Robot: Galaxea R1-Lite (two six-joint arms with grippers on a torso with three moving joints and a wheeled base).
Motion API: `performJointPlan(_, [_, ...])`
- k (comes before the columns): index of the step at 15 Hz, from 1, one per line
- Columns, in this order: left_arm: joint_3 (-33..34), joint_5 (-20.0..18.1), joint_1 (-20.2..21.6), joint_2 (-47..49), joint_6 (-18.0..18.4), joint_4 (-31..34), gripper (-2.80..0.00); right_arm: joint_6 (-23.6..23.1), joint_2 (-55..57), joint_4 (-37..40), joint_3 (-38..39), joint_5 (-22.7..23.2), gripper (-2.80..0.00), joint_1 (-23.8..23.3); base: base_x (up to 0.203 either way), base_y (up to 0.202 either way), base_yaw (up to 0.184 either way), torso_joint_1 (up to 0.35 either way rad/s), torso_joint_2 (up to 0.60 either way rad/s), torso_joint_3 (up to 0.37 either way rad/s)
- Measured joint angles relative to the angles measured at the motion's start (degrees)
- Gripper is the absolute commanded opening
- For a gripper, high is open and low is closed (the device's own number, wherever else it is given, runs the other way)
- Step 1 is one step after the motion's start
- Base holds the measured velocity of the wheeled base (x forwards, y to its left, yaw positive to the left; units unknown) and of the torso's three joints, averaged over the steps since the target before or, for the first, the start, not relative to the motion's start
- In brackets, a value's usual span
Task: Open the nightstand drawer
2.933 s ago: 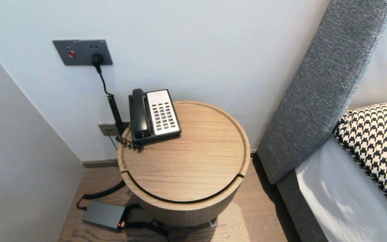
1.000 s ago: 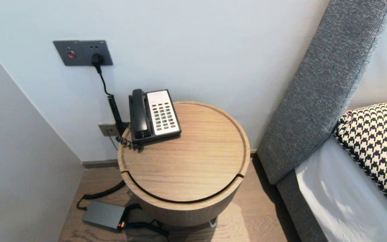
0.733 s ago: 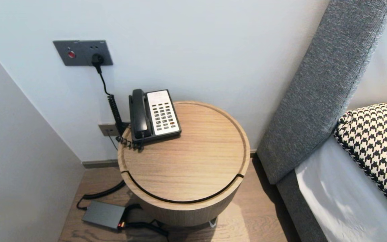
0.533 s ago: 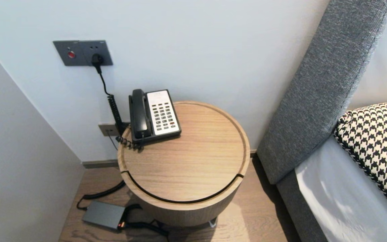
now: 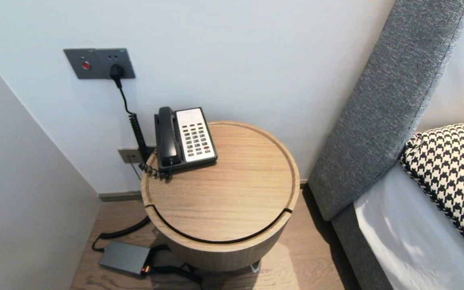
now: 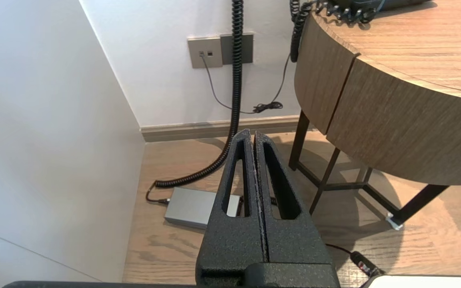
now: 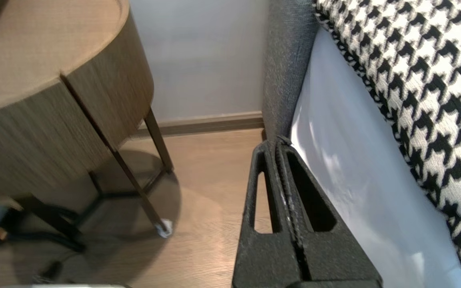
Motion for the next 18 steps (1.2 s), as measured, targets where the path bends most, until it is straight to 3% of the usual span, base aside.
performJointPlan(18, [0.0, 0.0, 0.0, 0.0, 0.0, 0.0, -2.8, 1.5, -1.7, -0.1, 0.0, -0.6, -2.8, 0.0, 0.0, 0.0, 0.0, 0.0, 0.0, 0.0])
